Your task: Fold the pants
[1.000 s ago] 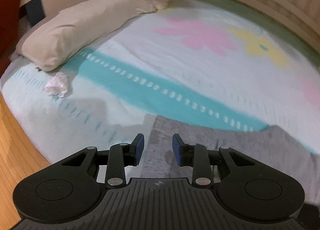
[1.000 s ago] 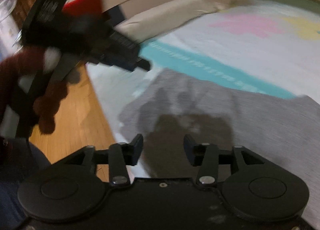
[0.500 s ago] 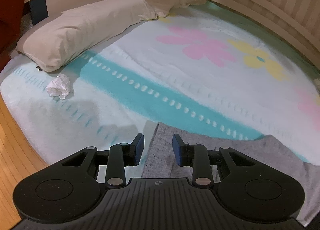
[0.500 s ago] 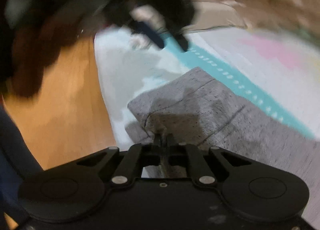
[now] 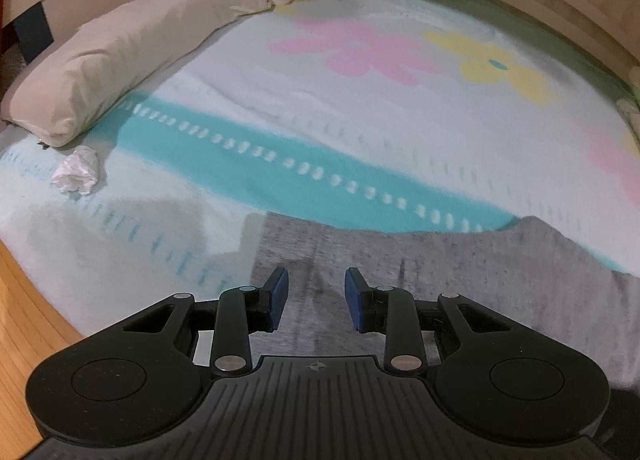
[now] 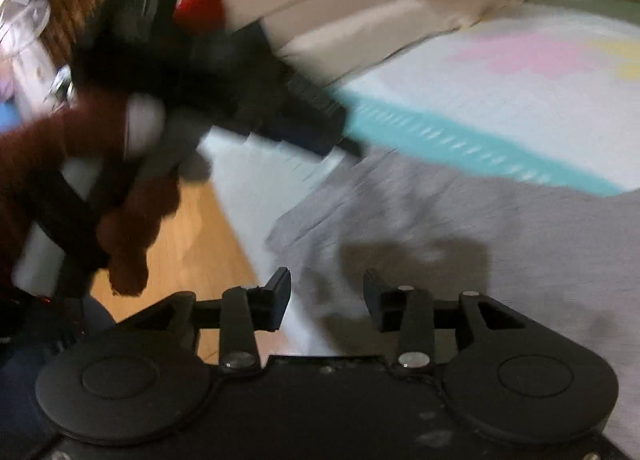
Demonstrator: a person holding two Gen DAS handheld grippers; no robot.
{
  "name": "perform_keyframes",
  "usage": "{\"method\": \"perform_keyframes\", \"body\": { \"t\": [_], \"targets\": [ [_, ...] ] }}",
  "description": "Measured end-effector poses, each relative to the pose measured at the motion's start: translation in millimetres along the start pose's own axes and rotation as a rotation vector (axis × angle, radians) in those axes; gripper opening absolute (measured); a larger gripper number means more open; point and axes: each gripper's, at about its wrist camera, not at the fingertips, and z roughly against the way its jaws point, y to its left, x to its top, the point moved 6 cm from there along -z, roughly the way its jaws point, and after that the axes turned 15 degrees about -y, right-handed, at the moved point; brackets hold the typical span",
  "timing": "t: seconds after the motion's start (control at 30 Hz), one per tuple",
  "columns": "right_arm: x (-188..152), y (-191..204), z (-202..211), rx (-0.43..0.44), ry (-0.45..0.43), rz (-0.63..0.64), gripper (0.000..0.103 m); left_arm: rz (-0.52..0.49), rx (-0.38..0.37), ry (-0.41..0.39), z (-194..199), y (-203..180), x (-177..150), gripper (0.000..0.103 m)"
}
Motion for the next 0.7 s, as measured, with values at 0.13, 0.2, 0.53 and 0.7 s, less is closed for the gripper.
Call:
{"method": "perform_keyframes", "body": {
  "t": [0.13,0.2,0.53,0.7],
  "targets": [
    [3.2,-69.8,46.5,-0.162,0.022,-0.102,0.042,-0.007,-0.059,0.026,-3.7,-25.8,-7.9,0.03],
    [-6.1,-104.6,73.7,-0.259,0.068,-0.16,0.04,-0.024,-0.103,0.04,-4.9,-45.7,-13.6,0.03],
    [-55.2,-188.0,193.0,-0.487,0.29,-0.273,0.03,-0.201,-0.262,0.04,3.9,-152.7,-38.8,0.03],
    [-54.6,-190.5,222.0,-0.518,0.286,-0.284,0.034,-0.22,-0.37,0.095,10.1,-200.7,-55.9,0.03]
  ]
}}
